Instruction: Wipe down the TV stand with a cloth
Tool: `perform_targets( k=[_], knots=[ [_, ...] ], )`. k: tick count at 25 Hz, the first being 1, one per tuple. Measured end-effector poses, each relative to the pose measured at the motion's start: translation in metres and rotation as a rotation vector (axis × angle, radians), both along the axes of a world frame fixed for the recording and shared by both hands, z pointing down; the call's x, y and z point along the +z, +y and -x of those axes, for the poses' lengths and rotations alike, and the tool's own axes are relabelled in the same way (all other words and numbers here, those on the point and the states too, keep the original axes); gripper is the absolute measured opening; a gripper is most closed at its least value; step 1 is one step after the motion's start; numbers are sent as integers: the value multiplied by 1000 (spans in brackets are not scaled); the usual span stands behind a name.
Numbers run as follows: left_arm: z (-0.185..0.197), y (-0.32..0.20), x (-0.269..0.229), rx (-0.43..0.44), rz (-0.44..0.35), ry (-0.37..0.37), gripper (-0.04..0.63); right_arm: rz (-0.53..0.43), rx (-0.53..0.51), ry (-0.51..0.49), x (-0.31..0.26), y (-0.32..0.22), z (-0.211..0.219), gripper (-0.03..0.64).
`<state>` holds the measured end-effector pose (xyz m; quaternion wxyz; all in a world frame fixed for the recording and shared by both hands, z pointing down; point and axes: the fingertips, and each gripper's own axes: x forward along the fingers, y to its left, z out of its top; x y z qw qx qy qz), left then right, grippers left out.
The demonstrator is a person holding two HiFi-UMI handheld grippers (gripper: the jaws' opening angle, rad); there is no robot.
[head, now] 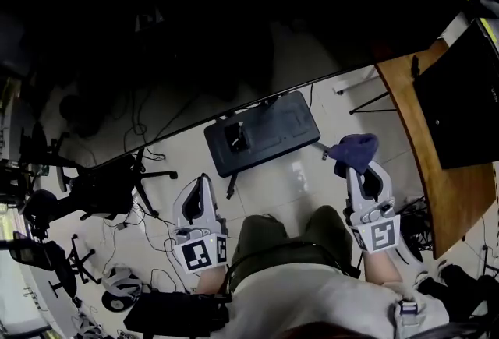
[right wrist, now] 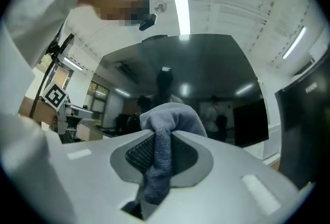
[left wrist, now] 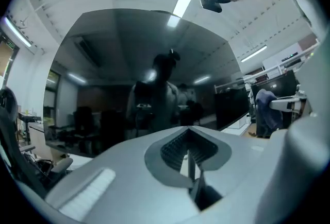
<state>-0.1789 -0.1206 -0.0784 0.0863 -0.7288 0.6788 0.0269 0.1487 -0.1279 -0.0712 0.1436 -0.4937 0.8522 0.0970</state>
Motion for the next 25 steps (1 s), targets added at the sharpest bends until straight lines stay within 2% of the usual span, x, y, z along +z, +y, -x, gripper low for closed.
perform_targets(
  k=[4, 8, 13, 17, 21, 25],
  knots=[
    [-14, 31, -126, 73, -5, 2, 2, 37, -79, -18, -115, 28, 33, 61],
    [-6, 44, -199, 110, -4, -5, 2, 19, -101, -21, -193, 53, 51, 61],
    [1, 63, -237, 136, -21, -6, 2, 7, -81, 10, -236, 81, 62, 61],
    [-1, 101, -257, 145, -49, -9, 2, -21, -61, 1, -266, 124, 66, 61],
    [-15, 171, -268, 103, -92, -29, 2, -43, -85, -9, -277, 189, 49, 61],
    [-40, 244, -270, 59, -110, -24, 2, -5, -108, 4, -277, 244, 23, 61]
  ],
)
